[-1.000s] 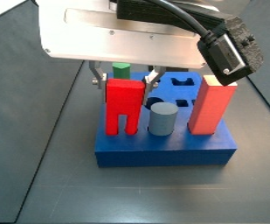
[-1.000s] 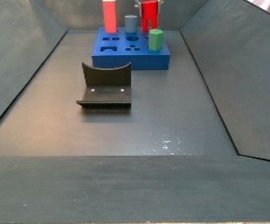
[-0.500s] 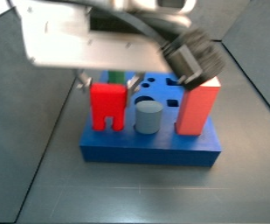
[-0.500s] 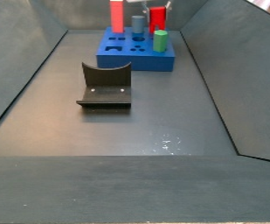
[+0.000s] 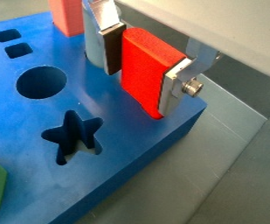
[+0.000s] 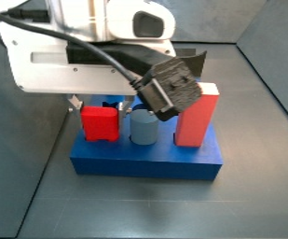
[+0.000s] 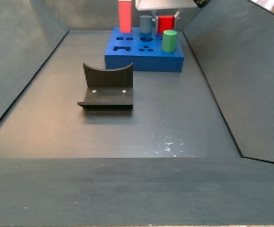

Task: Pick up the square-circle object. Move up. Place the square-circle object on the fixture. Regrasp the square-circle object. Move to above the board. Insert the square-circle object.
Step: Insert the square-circle object.

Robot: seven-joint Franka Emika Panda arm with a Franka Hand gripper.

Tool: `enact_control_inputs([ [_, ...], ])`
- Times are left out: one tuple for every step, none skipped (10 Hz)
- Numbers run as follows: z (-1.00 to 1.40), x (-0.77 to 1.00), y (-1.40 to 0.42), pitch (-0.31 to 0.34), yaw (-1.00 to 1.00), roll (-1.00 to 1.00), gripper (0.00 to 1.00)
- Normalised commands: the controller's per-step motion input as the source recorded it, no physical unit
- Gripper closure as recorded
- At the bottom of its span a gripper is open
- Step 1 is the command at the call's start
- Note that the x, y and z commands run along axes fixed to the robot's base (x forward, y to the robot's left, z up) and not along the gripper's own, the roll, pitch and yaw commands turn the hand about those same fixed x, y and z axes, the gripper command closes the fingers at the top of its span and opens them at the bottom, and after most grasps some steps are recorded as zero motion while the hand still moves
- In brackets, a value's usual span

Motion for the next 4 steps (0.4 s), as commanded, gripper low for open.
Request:
enact_control_inputs([
  [-0.13,-0.19,0.0,-0.23,0.0,0.01,1.0],
  [-0.19,-0.11,0.0,-0.174,0.0,0.0,1.0],
  [0.0,-0.06,0.0,-0.039,0.0,0.0,1.0],
  [0.0,0.0,0.0,0.0,0.0,0.0,1.0],
])
